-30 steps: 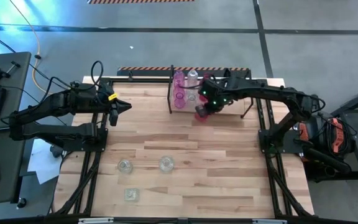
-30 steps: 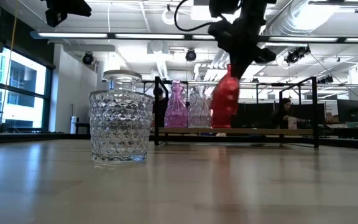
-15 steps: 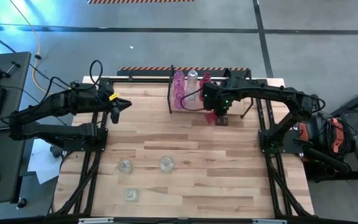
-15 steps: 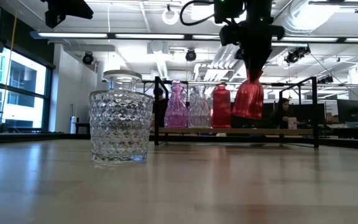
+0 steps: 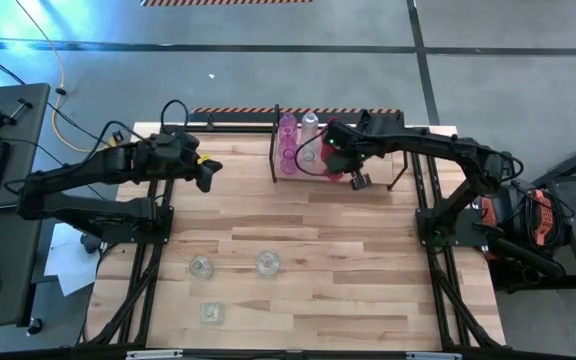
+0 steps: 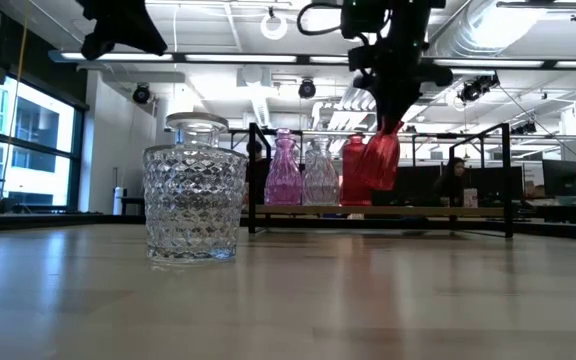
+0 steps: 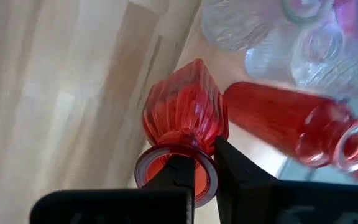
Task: Sort vases onto shelf
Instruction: Align the red vase with the other red vase on the shelf
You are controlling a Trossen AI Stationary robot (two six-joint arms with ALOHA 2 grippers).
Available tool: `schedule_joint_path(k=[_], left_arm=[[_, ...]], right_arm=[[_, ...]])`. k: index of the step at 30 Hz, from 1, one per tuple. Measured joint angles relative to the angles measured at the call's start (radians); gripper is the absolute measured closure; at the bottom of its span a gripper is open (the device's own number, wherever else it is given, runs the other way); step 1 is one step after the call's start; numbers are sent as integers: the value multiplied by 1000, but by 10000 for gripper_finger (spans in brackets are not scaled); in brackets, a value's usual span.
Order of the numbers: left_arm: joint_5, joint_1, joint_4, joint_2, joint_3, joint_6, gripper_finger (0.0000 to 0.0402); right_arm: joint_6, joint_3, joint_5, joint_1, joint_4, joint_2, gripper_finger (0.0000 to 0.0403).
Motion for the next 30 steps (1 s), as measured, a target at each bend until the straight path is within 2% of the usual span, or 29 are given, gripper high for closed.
schedule_joint_path(k=[7,14,21,30], left_arm=[[0,0,96,32,0,30,367],[0,0,141,32,0,56,367],[0,0,141,32,0,57,367],[4,0,141,32,0,59,367]], right_arm=[[232,0,-82,-57,23,0,398],[338,0,-152,-63,13,18,398],[452,0,-107,-64,30,65,398],[627,0,-171,-89,2,66,398]])
